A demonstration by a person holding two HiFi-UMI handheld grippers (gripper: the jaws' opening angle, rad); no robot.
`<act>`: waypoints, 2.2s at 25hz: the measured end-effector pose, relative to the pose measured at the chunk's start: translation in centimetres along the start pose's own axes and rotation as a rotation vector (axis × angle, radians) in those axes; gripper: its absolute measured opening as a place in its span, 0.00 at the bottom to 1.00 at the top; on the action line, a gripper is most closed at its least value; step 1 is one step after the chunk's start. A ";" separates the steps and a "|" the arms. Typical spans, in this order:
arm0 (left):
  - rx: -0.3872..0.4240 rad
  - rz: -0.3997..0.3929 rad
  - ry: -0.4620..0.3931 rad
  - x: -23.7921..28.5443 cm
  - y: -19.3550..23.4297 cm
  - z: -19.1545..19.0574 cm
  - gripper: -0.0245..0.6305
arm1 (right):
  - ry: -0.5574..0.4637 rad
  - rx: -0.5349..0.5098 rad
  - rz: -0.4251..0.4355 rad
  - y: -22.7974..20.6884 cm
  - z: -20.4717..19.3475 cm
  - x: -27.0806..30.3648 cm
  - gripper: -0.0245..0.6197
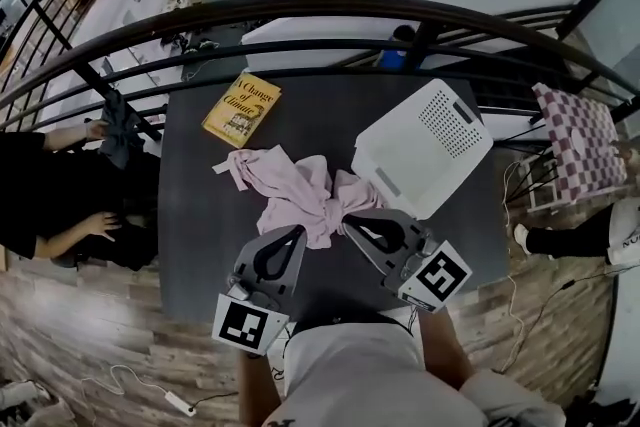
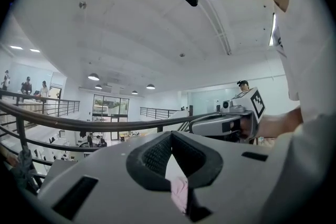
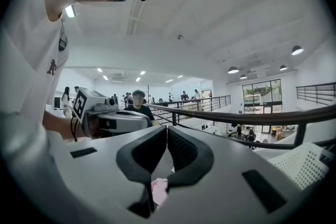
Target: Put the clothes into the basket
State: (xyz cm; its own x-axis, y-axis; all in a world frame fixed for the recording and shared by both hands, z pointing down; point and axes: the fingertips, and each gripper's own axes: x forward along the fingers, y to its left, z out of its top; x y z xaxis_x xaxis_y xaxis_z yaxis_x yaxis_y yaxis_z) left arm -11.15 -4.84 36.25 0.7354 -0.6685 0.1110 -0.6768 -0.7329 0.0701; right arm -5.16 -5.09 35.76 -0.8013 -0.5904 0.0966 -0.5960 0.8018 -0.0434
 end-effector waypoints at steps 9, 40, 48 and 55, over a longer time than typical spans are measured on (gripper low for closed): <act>-0.032 -0.024 0.021 0.9 1.8 -1.7 0.04 | 0.170 -0.108 -0.025 -0.9 -2.7 2.0 0.06; -0.120 0.061 0.183 2.8 3.0 -12.9 0.04 | 0.557 -0.220 0.190 -1.7 -18.7 5.6 0.27; -0.155 0.071 0.212 2.7 3.3 -15.1 0.04 | 0.647 -0.264 0.240 -1.0 -23.0 6.0 0.39; -0.175 0.078 0.228 2.4 3.3 -16.2 0.04 | 0.701 -0.297 0.280 0.0 -26.2 6.5 0.48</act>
State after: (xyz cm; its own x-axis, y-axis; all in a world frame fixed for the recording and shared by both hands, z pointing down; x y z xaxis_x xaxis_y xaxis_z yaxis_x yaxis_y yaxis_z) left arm -12.19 -6.81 52.81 0.6677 -0.6615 0.3414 -0.7411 -0.6343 0.2204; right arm -9.03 -6.46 62.39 -0.6413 -0.2475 0.7263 -0.2603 0.9606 0.0975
